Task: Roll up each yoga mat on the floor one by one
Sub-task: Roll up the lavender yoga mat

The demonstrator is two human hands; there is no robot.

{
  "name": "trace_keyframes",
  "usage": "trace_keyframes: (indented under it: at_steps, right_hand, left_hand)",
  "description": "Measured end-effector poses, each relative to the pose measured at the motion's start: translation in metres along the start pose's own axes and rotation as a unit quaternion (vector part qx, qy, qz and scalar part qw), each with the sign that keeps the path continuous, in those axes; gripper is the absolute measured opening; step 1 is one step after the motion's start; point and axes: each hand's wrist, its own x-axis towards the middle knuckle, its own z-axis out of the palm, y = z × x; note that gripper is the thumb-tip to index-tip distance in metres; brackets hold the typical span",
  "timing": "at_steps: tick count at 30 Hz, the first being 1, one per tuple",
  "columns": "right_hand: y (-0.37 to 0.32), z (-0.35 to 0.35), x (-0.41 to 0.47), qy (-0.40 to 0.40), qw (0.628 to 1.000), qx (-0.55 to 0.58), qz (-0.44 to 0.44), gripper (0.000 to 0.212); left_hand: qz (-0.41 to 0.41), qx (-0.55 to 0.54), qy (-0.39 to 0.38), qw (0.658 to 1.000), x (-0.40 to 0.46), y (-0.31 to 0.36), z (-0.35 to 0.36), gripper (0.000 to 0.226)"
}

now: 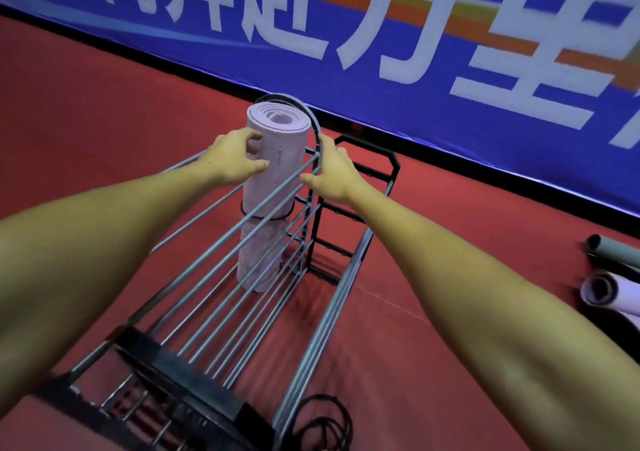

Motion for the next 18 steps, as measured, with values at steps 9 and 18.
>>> trace_keyframes:
  at_steps: [9, 18]
  right_hand:
    - [0.026, -0.092, -0.127, 0.039, 0.997, 0.038, -0.063, 0.059]
    - [0.146, -0.202, -0.306, 0.117, 0.992, 0.031, -0.033, 0.049]
  left_hand:
    - [0.142, 0.012, -0.070, 0.987, -0.046, 0.112, -0.012, 0.039]
    - [0.255, -0.040, -0.152, 0.954, -0.102, 0.268, 0.056, 0.029]
